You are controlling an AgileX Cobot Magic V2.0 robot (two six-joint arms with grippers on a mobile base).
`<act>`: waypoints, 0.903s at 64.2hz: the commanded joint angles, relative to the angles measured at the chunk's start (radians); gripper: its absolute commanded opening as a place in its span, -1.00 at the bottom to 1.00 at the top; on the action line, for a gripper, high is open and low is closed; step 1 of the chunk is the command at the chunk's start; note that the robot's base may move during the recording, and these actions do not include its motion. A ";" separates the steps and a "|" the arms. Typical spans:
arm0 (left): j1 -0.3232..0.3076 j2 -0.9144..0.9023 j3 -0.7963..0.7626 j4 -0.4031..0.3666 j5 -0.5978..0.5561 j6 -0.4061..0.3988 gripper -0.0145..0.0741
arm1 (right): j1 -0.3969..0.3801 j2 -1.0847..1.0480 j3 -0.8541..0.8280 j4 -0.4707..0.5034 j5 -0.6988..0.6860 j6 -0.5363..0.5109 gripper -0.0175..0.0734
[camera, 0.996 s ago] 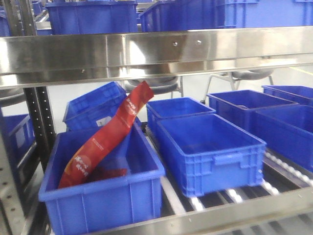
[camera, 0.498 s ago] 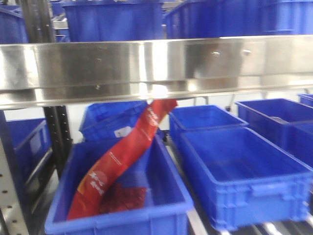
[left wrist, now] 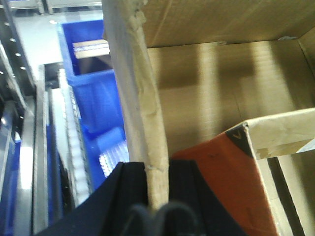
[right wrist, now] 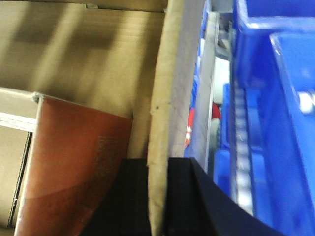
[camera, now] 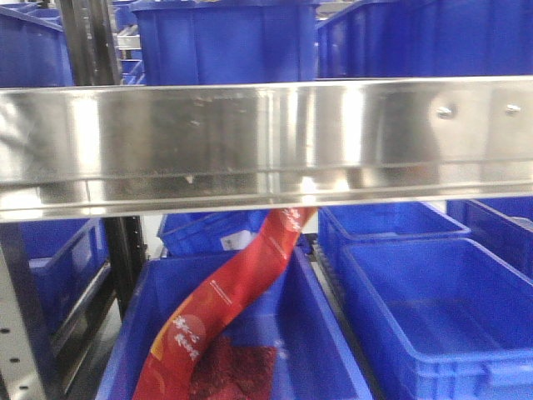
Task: Stack two boxes on right shelf middle
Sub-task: 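Carry the boxes with both grippers toward the steel shelf with blue bins, then lower the held boxes onto the middle shelf above the blue bins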
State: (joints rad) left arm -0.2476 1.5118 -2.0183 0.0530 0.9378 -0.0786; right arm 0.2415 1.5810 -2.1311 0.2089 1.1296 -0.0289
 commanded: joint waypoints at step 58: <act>0.003 -0.012 -0.009 0.046 -0.059 0.015 -0.92 | -0.011 -0.017 -0.011 -0.027 -0.045 -0.006 -0.95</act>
State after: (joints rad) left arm -0.2476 1.5118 -2.0183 0.0548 0.9360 -0.0786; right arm 0.2415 1.5810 -2.1311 0.2089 1.1296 -0.0298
